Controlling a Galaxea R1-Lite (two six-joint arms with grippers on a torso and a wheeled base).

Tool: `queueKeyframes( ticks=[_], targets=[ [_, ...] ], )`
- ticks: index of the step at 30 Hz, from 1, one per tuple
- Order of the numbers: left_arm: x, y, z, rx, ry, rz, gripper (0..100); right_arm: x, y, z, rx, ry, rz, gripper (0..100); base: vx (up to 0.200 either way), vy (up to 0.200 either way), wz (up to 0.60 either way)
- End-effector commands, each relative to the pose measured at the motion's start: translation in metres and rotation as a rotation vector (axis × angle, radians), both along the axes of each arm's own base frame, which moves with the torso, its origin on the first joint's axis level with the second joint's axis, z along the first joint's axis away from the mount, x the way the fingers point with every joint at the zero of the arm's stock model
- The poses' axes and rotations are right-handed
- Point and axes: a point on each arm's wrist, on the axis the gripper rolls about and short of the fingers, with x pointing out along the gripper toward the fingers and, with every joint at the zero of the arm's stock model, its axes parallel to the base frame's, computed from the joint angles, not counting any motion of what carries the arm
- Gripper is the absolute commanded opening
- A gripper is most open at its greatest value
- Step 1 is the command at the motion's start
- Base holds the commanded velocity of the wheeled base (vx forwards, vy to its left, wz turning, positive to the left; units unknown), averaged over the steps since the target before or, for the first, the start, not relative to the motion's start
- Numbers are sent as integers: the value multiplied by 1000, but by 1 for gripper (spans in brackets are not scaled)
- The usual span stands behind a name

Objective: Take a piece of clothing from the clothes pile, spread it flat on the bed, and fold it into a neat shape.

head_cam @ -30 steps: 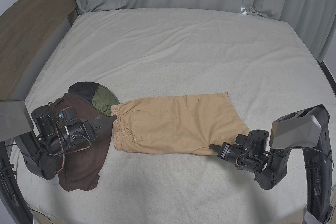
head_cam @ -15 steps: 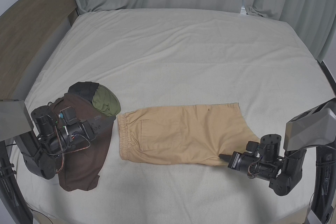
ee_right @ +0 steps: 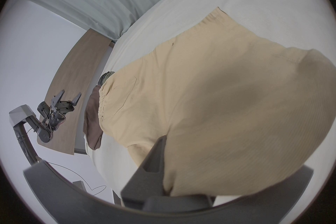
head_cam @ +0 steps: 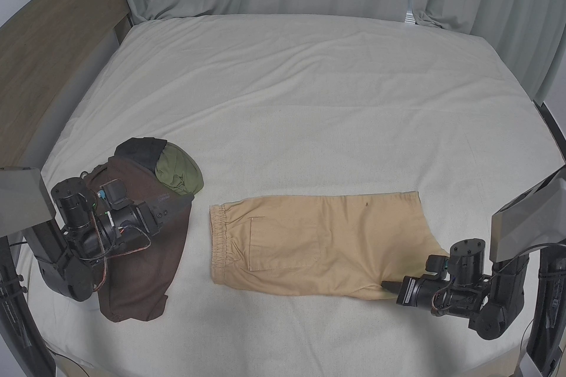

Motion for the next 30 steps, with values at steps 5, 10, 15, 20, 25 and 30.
queueKeyframes(
  ticks=[5,10,15,20,25,30],
  targets=[
    [9,6,7,-25,-28,8,100,-3,0,-4,-9,23,5,0,0,0,0],
    [9,11,9,-41,-22,-11,100,-3,0,-7,-11,33,11,0,0,0,0],
    [7,11,8,-44,-17,-52,100,-10,2,-8,-21,53,26,100,0,0,0],
    [7,12,8,-42,-15,-50,100,-39,3,-7,-66,122,103,100,0,0,0],
    [5,11,7,-43,-10,-53,100,-51,12,3,-70,85,181,100,0,0,0],
    [4,11,7,-42,-8,-55,100,-60,25,29,11,-6,290,100,0,0,0]
  ],
)
